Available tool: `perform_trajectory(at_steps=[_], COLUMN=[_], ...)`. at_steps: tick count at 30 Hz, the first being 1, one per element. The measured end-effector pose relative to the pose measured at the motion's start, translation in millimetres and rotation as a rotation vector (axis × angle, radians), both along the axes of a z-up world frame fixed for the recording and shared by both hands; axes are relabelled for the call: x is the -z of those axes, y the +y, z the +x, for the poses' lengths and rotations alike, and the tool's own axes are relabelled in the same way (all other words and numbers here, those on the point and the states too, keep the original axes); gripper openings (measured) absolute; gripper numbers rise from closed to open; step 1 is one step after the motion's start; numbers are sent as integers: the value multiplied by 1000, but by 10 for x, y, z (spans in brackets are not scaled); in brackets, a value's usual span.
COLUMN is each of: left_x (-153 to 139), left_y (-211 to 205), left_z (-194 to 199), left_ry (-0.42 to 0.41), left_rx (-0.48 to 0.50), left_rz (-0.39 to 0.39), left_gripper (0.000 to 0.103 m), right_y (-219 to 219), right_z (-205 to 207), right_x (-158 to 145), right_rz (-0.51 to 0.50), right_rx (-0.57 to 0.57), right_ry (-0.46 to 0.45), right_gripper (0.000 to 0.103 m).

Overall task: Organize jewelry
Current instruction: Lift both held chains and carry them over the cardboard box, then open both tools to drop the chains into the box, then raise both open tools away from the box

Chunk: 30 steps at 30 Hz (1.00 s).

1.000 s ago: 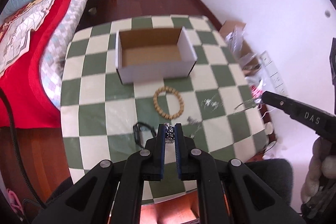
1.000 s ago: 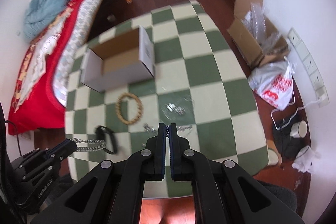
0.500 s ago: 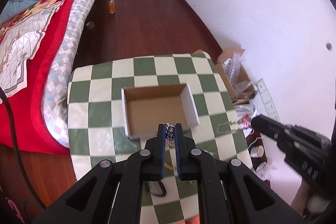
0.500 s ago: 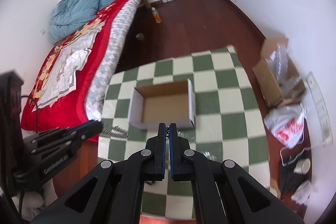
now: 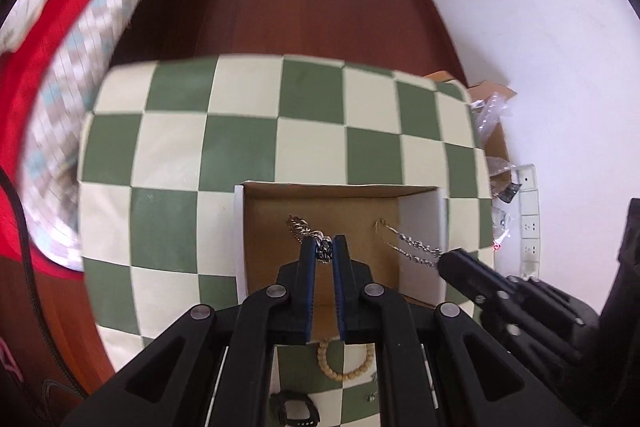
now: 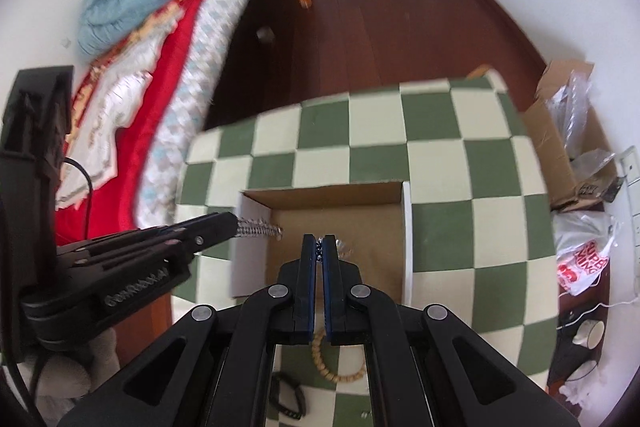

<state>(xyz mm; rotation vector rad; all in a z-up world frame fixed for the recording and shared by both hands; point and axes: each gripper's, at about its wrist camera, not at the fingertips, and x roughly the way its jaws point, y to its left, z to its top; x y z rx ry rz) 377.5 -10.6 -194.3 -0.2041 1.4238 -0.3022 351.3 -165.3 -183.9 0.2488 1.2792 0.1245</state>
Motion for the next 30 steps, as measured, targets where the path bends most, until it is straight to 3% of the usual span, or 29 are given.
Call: perform_trajectory(at_steps=[4,6,9,11,12,13,14,15,17,19,20,23,27,30], left_x=[260,334,319,247,197,143,99,36,-78,-168,-185,-235,-231,-211], left_y=[63,77,85,78,67,52,58,67,108,130,144,199,314,398], left_z=[100,141,151,153,151,143,138,119,95,53,52,-48,-257,-406], left_ry=[81,121,119,81,58,35,14,-18,-63,-105,-120,-172,-212,-230], left_rx=[-50,-71,-96,-97,-94,-93,-96,-103,-114,-109,-109,-113,-140,-167], left_rz=[-19,13,88,147,181,227,254,277,310,366,388,438,425,415], left_gripper=[6,7,9,12,14,24,38,46,80,96,103,103,103,103], right_y=[-8,-44,-82,-90,-91,-87,-80,-57,-37,-28,-16,9,62,96], right_z=[212,288,377,417,418,412,406,391,358,307,273,162,-23,-172], right_x=[436,589,708,739,723,703,681,648,595,544,522,494,516,522], right_rz=[-29,-56,-94,-123,-124,-114,-110,-130,-145,-156,-181,-219,-257,-247], right_rx=[-18,-14,-18,-24,-23,-26,-26,-29,-31,-30,-36,-40,-53,-49], right_ry=[102,148,197,231,230,233,237,234,238,244,239,234,234,217], right_gripper=[3,3,4,17,38,52,54,55,64,80,82,90,102,102])
